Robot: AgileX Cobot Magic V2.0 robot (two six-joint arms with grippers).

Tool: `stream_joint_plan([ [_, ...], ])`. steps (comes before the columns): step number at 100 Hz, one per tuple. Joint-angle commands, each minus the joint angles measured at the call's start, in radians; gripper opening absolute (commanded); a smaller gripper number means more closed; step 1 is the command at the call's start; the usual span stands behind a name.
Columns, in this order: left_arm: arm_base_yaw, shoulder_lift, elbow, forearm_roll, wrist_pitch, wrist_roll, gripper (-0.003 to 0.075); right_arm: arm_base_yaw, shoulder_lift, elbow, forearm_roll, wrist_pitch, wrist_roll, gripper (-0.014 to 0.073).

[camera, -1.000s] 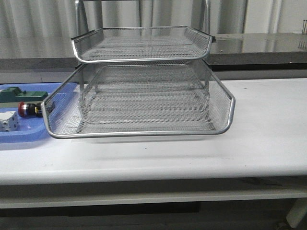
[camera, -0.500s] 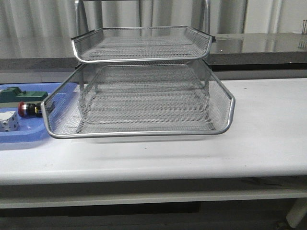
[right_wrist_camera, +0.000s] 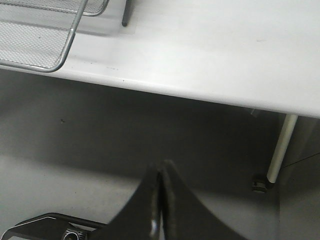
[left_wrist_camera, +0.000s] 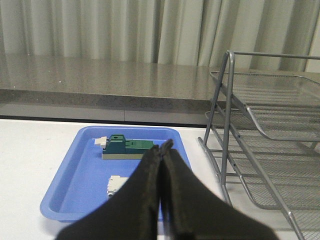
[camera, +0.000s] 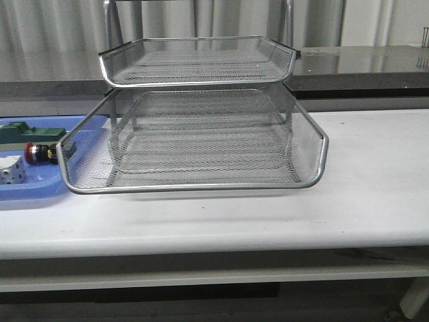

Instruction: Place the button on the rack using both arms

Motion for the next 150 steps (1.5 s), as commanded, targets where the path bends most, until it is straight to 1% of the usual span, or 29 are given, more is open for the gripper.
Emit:
stream_joint_plan([
  [1,0.003,0.123,-0.117,-0.012,-0.041,-0.010,-0.0021,0.000,0.004,-0.032,0.001,-0.063,0.003,-0.0071],
  [12,0.003,0.271,-0.242,-0.012,0.030,-0.010,-0.0021,0.000,0.004,-0.032,0.001,-0.063,0.003,-0.0071],
  [27,0.003,0.485,-0.422,0.035,0.123,-0.010,-0.0021,0.000,0.004,-0.032,0.001,-0.063,0.003,-0.0071],
  [47,0.003,0.754,-0.660,0.070,0.341,0.009,-0.0021,0.000,0.004,-0.032,0.001,-0.063,0.003,-0.0071],
  [67,0.003,0.995,-0.870,0.124,0.498,0.024,-0.0021,0.000,0.004,-0.032,0.001,-0.063,0.003,-0.0071],
  [81,0.003,1.122,-0.989,0.142,0.599,0.039,-0.0021,0.000,0.004,-0.032,0.001,-0.063,0.003,-0.0071],
  [100,0.003,1.259,-1.128,0.142,0.776,0.166,-0.0020,0.000,0.004,-0.032,0.001,-0.063,0.003,-0.0071],
  [115,0.003,1.315,-1.196,0.130,0.840,0.207,-0.0014,0.000,0.004,-0.032,0.001,-0.063,0.003,-0.0071],
  [120,0.003,1.326,-1.209,0.130,0.852,0.214,0.0013,0.000,0.004,-0.032,0.001,-0.063,0.003,-0.0071],
  [121,0.003,1.327,-1.209,0.124,0.852,0.220,0.0033,0.000,0.004,-0.032,0.001,-0.063,0.003,-0.0071],
  [122,0.003,1.327,-1.209,0.124,0.853,0.224,0.0033,0.000,0.004,-0.032,0.001,-0.063,0.003,-0.0071],
  [127,0.003,1.327,-1.209,0.124,0.858,0.262,0.0096,0.000,0.004,-0.032,0.001,-0.063,0.003,-0.0071],
  [132,0.003,1.327,-1.209,0.119,0.869,0.298,0.0192,0.000,0.004,-0.032,0.001,-0.063,0.003,-0.0071],
  [134,0.003,1.327,-1.209,0.119,0.872,0.309,0.0219,0.000,0.004,-0.032,0.001,-0.063,0.003,-0.0071],
  [138,0.003,1.327,-1.209,0.119,0.879,0.322,0.0306,0.000,0.004,-0.032,0.001,-0.063,0.003,-0.0071],
  [140,0.003,1.327,-1.209,0.119,0.879,0.325,0.0365,0.000,0.004,-0.032,0.001,-0.063,0.003,-0.0071],
  [141,0.003,1.327,-1.209,0.119,0.879,0.329,0.0365,0.000,0.004,-0.032,0.001,-0.063,0.003,-0.0071],
  [146,0.003,1.327,-1.209,0.119,0.875,0.337,0.0468,0.000,0.004,-0.032,0.001,-0.063,0.003,-0.0071],
  [150,0.003,1.327,-1.209,0.124,0.863,0.339,0.0513,0.000,0.004,-0.032,0.001,-0.063,0.003,-0.0071],
])
